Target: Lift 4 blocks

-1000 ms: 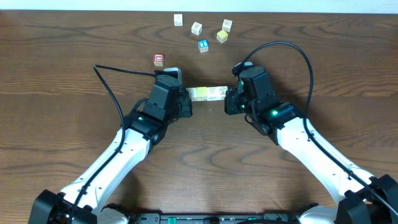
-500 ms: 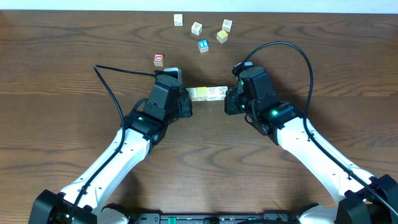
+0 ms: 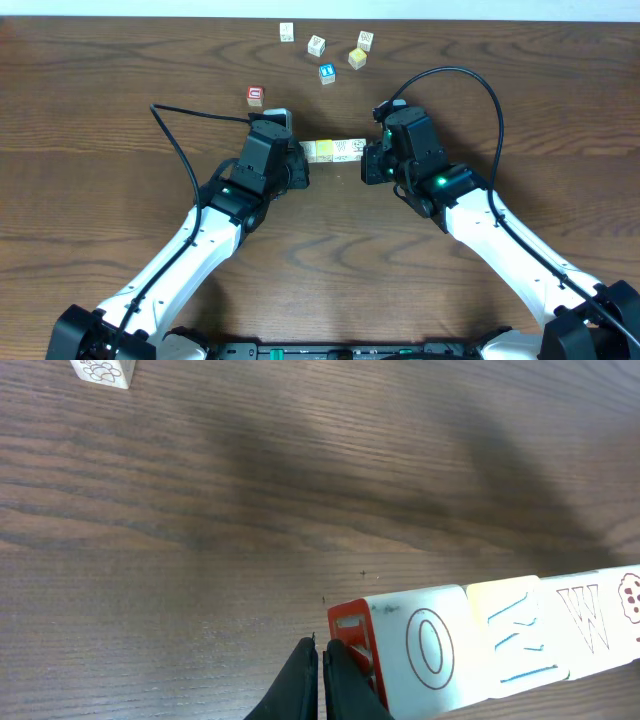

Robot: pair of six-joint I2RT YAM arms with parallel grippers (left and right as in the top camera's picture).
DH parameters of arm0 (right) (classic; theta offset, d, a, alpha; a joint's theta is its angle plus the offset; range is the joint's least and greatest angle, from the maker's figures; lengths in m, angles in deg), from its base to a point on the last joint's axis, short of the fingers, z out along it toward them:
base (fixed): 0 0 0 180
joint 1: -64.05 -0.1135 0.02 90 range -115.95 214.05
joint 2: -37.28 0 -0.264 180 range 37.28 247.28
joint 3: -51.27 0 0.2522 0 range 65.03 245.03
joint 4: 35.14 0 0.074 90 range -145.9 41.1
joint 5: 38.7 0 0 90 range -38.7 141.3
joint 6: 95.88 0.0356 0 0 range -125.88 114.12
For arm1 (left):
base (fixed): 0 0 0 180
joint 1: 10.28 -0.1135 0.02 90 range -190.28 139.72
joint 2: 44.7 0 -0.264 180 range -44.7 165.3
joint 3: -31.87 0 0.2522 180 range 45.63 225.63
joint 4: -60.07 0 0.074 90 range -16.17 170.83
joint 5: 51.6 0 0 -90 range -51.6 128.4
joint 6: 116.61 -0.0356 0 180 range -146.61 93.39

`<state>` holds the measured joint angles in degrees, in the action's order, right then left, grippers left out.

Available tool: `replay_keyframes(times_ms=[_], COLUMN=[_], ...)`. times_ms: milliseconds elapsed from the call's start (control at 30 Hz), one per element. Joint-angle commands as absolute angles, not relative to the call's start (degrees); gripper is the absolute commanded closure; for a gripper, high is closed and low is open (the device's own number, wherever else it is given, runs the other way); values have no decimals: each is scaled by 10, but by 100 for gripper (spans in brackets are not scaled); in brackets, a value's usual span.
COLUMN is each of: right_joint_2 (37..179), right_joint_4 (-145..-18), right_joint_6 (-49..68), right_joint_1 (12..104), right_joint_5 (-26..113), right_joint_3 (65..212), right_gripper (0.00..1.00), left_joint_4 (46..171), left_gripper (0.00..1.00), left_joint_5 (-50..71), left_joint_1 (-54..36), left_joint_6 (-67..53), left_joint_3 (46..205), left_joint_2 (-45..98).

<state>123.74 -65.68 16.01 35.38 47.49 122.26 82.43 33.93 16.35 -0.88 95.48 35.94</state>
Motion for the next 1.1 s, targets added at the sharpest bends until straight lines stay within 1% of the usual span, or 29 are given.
replay_keyframes(times_ms=[0,1067], right_joint_2=[1227,1227], right_joint_4=[-646,-646], right_joint_6=[155,155], right_joint_1=[313,313], right_joint_5=[339,339], right_joint_3=[1243,1243], right_gripper=[99,99], left_joint_4=[805,807], left_gripper=[93,93], left_joint_5=[241,252], left_joint_1=[197,207], left_joint_6=[-3,-3], left_joint_3=[993,993], left_joint_2=[350,350])
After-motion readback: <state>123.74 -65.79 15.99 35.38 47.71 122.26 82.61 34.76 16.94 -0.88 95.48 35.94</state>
